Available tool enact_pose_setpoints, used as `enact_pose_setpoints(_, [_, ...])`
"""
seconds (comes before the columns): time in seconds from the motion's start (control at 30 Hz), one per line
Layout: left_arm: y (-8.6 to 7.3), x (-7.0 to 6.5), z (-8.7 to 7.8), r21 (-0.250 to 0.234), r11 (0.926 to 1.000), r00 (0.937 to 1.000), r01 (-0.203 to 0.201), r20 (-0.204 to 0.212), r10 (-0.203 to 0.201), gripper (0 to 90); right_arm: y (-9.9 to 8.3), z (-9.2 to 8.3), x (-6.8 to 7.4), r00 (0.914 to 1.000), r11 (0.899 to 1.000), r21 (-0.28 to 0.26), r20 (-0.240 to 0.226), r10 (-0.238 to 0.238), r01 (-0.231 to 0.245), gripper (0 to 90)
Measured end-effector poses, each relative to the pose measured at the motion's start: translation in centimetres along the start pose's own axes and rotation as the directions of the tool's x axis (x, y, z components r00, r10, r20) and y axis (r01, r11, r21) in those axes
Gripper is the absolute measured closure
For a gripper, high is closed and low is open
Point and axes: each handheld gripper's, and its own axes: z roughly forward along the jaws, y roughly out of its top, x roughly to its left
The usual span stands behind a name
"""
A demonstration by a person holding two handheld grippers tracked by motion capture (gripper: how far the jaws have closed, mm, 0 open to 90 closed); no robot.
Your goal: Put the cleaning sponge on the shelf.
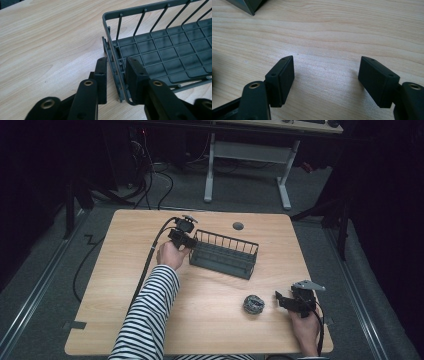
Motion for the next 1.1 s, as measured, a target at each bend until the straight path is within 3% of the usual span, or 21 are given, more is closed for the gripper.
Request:
enact_pose_setpoints(0.17, [-0.3,0.0,0.1,-0.004,1.0000,0.9998,0.005,0.017,-0.005,79.1,0.0,0.0,0.0,1.0000,1.000,0.001,0.000,0.000,0.000,29.2])
enact_pose_setpoints(0.5, [-1.1,0.2,-0.3,-0.021,0.9991,0.9992,0.037,0.017,-0.037,80.1,0.0,0.0,0.0,1.0000,1.000,0.002,-0.001,0.001,-0.001,29.3])
enact_pose_setpoints(0.87, [-4.7,0.8,-2.4,-0.070,0.9968,0.9991,0.040,-0.015,-0.041,79.7,0.0,0.0,0.1,1.0000,1.000,0.002,0.000,0.003,-0.003,29.3])
enact_pose_setpoints(1.1, [-6.9,1.1,-3.8,-0.094,0.9939,0.9982,0.058,-0.013,-0.059,79.6,0.0,0.0,0.1,1.0000,1.000,0.001,-0.001,0.002,-0.002,29.3])
